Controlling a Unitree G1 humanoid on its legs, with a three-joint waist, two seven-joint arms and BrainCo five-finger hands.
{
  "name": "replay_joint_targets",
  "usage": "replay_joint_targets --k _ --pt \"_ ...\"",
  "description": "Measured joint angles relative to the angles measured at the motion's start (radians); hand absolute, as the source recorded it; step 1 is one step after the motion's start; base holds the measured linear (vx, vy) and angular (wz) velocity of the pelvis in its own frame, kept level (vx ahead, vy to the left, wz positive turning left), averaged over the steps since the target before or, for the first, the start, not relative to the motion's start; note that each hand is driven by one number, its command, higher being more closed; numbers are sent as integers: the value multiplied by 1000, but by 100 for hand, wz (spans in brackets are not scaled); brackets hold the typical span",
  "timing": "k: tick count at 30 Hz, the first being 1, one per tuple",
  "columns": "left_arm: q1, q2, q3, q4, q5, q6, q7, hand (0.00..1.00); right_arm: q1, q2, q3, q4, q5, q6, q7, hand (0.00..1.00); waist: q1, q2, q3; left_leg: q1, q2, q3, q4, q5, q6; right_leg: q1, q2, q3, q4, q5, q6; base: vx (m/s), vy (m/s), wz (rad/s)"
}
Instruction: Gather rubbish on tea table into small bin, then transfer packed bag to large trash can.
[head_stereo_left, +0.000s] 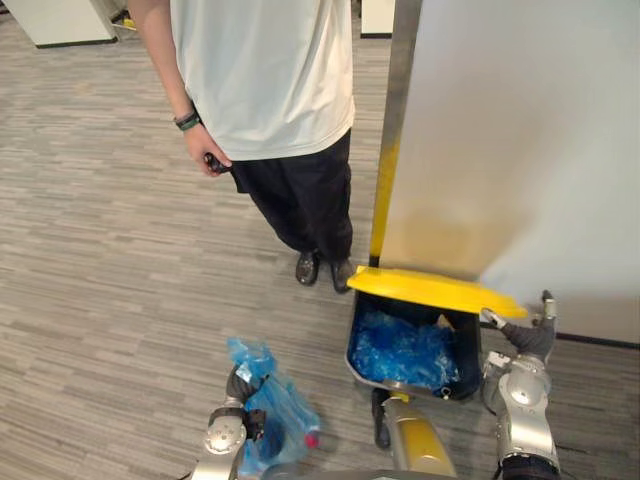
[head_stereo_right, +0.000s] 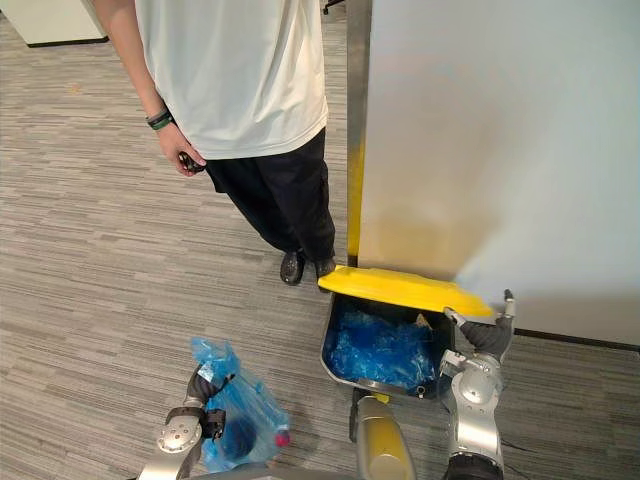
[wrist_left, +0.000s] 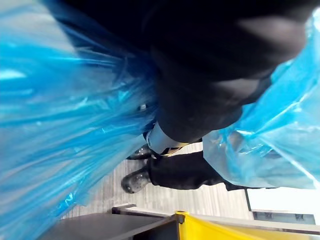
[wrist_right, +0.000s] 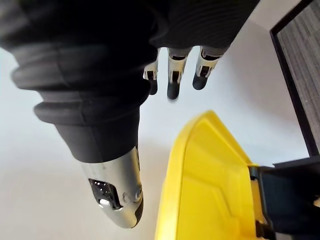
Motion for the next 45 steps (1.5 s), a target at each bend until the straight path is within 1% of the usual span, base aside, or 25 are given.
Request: replay_joint_targets --k 2,3,4,6,8,9,11,13,14,16,17,19,20,22,23,24,27,29,31,32,34,38,40,43,45 --pt "10 0 -14 -10 0 0 14 100 51 21 -43 -22 3 6 -24 0 -2 -8 -7 2 2 0 0 0 0 3 1 -1 0 2 -3 -39 -11 0" --pt "12 -1 -16 -14 0 0 16 100 75 31 -54 -26 7 6 -25 0 -3 -12 -9 2 2 1 0 0 0 3 1 -1 0 4 -5 -40 1 -1" --pt "12 -1 -16 -21 0 0 17 100 101 39 -57 -25 30 15 -24 0 -4 -17 -12 2 2 2 0 0 0 3 1 -1 -1 7 -13 -39 5 -2" --pt "12 -1 -20 -42 0 2 16 100 130 52 -55 -23 45 31 -20 0 -9 -22 -13 2 3 5 0 0 0 2 3 -1 -3 9 -16 -34 10 -3" --pt "8 -3 -25 -63 -1 1 16 100 144 60 -48 0 72 42 -1 0 -9 -25 -13 2 4 7 1 0 0 2 3 -1 -3 9 -16 -33 11 -2" --pt "6 -3 -25 -69 -1 1 15 100 143 60 -40 32 82 47 21 0 -8 -26 -13 2 5 8 2 0 0 2 3 -1 -3 9 -16 -31 13 0" --pt "7 -3 -24 -72 -1 1 15 100 136 55 0 81 101 49 54 0 -6 -26 -12 -1 6 8 2 0 0 0 3 -2 -2 9 -16 -31 12 1" --pt "6 -2 -24 -72 -1 1 13 100 110 51 84 145 107 54 106 0 -5 -29 -11 -17 8 3 4 -1 0 -11 3 -7 -2 9 -16 -30 5 5" --pt "5 -2 -24 -72 -1 1 12 100 102 49 107 159 107 55 119 0 -5 -30 -10 -22 9 -1 4 -1 0 -14 3 -9 -3 9 -16 -26 -6 12" --pt "-7 -1 -24 -63 -1 1 9 100 33 39 187 235 102 56 165 0 -2 -32 -1 -42 15 -23 5 0 0 -20 3 -26 -7 8 -17 -11 -16 18" --pt "-16 -1 -24 -54 -1 1 6 100 9 31 203 254 100 56 176 0 -1 -32 4 -47 16 -31 5 0 0 -21 3 -30 -10 8 -17 -1 -16 23" --pt "-41 0 -24 -34 -1 1 -9 100 -91 -11 261 297 98 57 199 0 0 -25 24 -71 20 -54 5 11 -11 -29 -1 -51 -17 8 -17 2 -8 24" --pt "-47 0 -24 -34 -1 1 -9 100 -118 -22 267 301 98 57 200 0 0 -24 32 -76 19 -57 6 19 -10 -31 -3 -54 -17 7 -18 -1 -9 20" --pt "-67 4 -23 -34 -1 1 -9 100 -204 -53 267 307 98 56 200 0 9 -23 42 -106 15 -66 8 34 -22 -48 -7 -65 -19 9 -18 4 -11 15" --pt "-76 12 -23 -34 -2 1 -9 100 -262 -76 266 324 99 55 198 0 15 -23 49 -112 15 -69 6 39 -23 -49 -7 -69 -24 15 -27 23 6 11" --pt "-81 17 -23 -34 -2 1 -9 100 -301 -94 264 340 99 55 194 0 20 -24 49 -119 16 -69 8 42 -24 -49 -8 -72 -28 26 -45 25 21 12" --pt "-93 40 -26 -36 -6 -10 -4 100 -455 -143 265 360 106 54 170 0 26 -27 71 -123 14 -66 9 46 -30 -49 -10 -73 -33 39 -66 4 14 4" --pt "-96 50 -35 -42 -26 -18 -2 100 -510 -161 266 362 111 50 155 0 26 -28 78 -123 12 -66 9 47 -32 -49 -12 -71 -34 41 -68 0 0 0" --pt "-102 60 -70 -74 -50 -21 -2 100 -566 -195 276 363 112 48 143 0 28 -34 89 -125 4 -66 14 48 -33 -49 -21 -70 -36 41 -67 -35 15 1" --pt "-102 61 -87 -88 -58 -21 -3 100 -578 -204 280 365 117 54 141 0 28 -35 93 -126 1 -66 18 48 -33 -48 -23 -68 -38 41 -64 -47 20 -1" --pt "-108 61 -141 -153 -96 -33 -11 100 -591 -232 305 368 144 57 141 0 25 -34 115 -131 -4 -60 29 48 -33 -39 -24 -63 -60 54 -40 -51 29 -5" --pt "-140 66 -218 -233 -156 -47 -39 100 -620 -245 323 369 201 58 153 0 24 -37 122 -138 -22 -51 49 45 -30 -39 -34 -46 -71 69 -20 -57 47 -7" --pt "-153 81 -264 -305 -203 -64 -73 100 -653 -276 371 412 226 62 185 0 22 -37 123 -137 -29 -43 60 41 -22 -37 -40 -37 -73 76 -11 -36 33 -7" --pt "-203 93 -326 -388 -233 -76 -98 100 -692 -310 416 456 227 69 225 0 18 -35 144 -117 -35 -38 67 36 -15 -7 -42 -30 -93 91 -13 -28 29 -4" --pt "-256 100 -372 -422 -258 -85 -102 100 -703 -314 428 468 226 70 244 0 18 -35 144 -118 -39 -31 69 33 -8 -5 -42 -22 -105 101 -6 -35 35 -7"
